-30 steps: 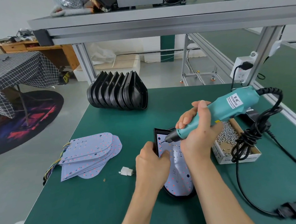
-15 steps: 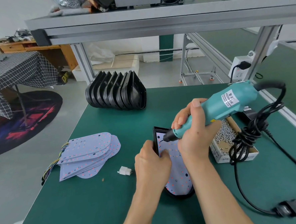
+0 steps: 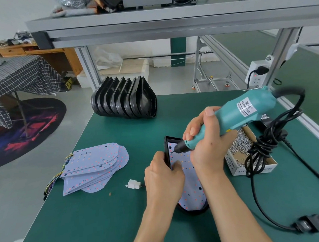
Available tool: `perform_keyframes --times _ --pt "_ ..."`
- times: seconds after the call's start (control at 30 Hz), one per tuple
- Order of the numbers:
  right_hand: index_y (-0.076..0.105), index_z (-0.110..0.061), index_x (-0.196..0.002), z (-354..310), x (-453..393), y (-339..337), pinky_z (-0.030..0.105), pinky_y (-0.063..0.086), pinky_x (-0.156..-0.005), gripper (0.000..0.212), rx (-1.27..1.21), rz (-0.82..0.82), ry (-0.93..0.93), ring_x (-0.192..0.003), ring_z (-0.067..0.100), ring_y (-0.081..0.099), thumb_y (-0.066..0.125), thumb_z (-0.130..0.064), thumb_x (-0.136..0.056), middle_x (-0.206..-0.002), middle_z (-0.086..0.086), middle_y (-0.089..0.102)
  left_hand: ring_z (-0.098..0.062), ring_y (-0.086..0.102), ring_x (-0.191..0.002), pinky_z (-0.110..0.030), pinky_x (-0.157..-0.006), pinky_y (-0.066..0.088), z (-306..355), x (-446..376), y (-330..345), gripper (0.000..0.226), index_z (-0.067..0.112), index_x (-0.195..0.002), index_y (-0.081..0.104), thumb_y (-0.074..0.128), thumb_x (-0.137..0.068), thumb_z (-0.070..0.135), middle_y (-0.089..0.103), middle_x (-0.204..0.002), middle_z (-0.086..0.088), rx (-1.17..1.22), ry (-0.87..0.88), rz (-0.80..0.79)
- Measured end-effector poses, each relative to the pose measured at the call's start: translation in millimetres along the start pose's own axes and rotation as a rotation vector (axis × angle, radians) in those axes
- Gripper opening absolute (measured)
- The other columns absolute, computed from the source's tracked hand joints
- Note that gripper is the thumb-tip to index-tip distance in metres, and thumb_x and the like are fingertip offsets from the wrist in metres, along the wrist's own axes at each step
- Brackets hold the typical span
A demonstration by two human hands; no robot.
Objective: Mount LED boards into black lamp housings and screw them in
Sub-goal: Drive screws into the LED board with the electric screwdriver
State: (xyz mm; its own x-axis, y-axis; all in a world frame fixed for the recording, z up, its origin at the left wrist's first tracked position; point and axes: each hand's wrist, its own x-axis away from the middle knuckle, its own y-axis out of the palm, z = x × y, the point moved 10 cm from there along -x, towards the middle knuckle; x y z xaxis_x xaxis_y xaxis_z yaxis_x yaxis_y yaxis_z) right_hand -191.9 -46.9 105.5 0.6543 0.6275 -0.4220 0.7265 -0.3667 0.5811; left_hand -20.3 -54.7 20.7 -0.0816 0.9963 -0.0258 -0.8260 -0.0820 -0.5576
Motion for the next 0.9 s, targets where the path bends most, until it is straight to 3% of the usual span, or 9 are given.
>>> perform_keyframes --times 0.63,0.8,0.9 --pt "0.056 -0.025 -0.083 -1 3 3 0.032 0.043 -0.050 0.014 -0.034 -0.032 0.017 -0.039 0.025 0.044 0.063 -0.027 -0.095 -0.050 0.000 0.046 -0.009 0.041 -0.057 -0.016 -0.052 0.033 1 4 -4 0.033 0.020 -0.072 0.038 0.064 -0.092 0.021 0.047 -0.060 0.008 -0.017 0.025 0.030" --pt "0.063 -0.024 -0.087 -6 7 8 0.033 0.042 -0.052 0.010 -0.015 -0.086 0.031 -0.042 0.025 0.046 0.063 -0.030 -0.094 -0.052 0.002 0.050 -0.009 0.047 -0.064 -0.022 -0.050 0.027 -9 0 0 0.028 0.019 -0.075 0.043 0.063 -0.093 0.024 0.054 -0.068 0.006 -0.007 -0.026 -0.015" --pt "0.061 -0.018 -0.089 -23 2 8 0.031 0.042 -0.052 0.013 -0.005 -0.048 0.007 -0.042 0.024 0.045 0.062 -0.030 -0.094 -0.051 0.002 0.049 -0.020 0.052 -0.069 -0.030 -0.057 0.035 -17 -2 0 0.030 0.018 -0.074 0.043 0.065 -0.092 0.026 0.053 -0.070 0.004 0.014 -0.068 -0.039"
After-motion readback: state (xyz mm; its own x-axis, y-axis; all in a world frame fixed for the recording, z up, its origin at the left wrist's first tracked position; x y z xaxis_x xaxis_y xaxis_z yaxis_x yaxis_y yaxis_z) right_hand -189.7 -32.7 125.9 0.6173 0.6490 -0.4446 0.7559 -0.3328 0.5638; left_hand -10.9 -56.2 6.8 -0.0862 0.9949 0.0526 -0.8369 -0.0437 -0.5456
